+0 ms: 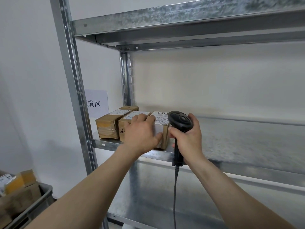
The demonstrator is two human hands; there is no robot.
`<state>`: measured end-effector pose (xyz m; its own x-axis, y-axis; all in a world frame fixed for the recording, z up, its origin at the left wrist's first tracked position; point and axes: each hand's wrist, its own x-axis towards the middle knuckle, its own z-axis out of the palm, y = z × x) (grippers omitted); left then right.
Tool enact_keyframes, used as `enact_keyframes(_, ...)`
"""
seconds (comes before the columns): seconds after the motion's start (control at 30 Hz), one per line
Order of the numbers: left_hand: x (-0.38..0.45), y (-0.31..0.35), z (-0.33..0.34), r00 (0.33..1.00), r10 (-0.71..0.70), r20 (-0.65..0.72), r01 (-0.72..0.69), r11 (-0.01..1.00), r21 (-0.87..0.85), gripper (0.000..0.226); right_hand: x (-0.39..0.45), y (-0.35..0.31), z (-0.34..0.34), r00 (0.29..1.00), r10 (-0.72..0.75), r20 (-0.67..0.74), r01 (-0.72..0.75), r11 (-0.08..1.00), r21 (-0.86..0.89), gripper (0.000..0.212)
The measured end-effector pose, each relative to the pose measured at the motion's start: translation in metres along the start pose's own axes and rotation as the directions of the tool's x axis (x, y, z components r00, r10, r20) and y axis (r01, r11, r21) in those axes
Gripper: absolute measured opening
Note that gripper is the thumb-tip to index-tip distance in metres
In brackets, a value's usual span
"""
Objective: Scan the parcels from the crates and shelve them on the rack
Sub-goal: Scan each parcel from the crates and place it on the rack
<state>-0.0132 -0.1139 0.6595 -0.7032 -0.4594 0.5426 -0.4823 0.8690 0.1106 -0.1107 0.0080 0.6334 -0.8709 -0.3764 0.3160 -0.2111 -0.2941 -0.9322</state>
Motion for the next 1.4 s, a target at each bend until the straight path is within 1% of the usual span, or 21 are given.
enact_keyframes(0.27,0.003,-0.001,0.003,1.0,-0.005,-0.021,0.005,1.0,0.016,0.061,0.003,0.002,0.004,1.0,0.002,0.026,-0.003,1.0,0.003,0.091)
enact_keyframes(0.43,-0.007,-0.007,0.006,0.999,-0.019,-0.036,0.018,1.0,-0.023,0.074,-0.004,0.004,0.0,1.0,-0.022,0.013,0.022,1.0,0.015,0.091)
enact_keyframes(0.5,-0.016,-0.011,0.006,0.998,-0.036,-0.06,0.035,0.999,-0.028,0.077,-0.011,0.006,-0.003,0.999,-0.038,0.002,0.038,0.999,0.029,0.09)
enact_keyframes(0.67,-0.043,-0.02,0.005,0.991,-0.058,-0.118,0.05,0.996,-0.069,0.074,-0.034,0.011,-0.015,0.997,-0.074,0.007,0.074,0.997,0.035,0.087)
enact_keyframes(0.77,-0.058,-0.021,0.003,0.988,-0.067,-0.14,0.059,0.996,-0.061,0.073,-0.048,0.015,-0.019,0.995,-0.089,0.044,0.088,0.996,0.018,0.087)
enact_keyframes(0.9,-0.079,-0.021,-0.002,0.989,-0.107,-0.103,0.105,0.994,-0.017,0.074,-0.069,0.018,-0.022,0.99,-0.089,0.111,0.097,0.993,-0.068,0.091)
enact_keyframes(1.0,-0.098,-0.025,-0.005,0.986,-0.143,-0.084,0.144,0.99,0.007,0.074,-0.085,0.019,-0.02,0.982,-0.083,0.172,0.1,0.991,-0.093,0.084)
enact_keyframes(1.07,-0.114,-0.03,-0.008,0.982,-0.178,-0.067,0.181,0.983,0.035,0.077,-0.098,0.021,-0.017,0.972,-0.079,0.221,0.105,0.989,-0.106,0.083)
enact_keyframes(1.23,-0.155,-0.055,-0.014,0.966,-0.256,-0.02,0.257,0.96,0.112,0.077,-0.134,0.034,-0.002,0.943,-0.043,0.331,0.082,0.991,-0.103,0.09)
enact_keyframes(1.4,-0.194,-0.093,-0.026,0.947,-0.318,-0.033,0.32,0.938,0.133,0.075,-0.174,0.04,0.028,0.911,-0.007,0.412,0.048,0.995,-0.09,0.09)
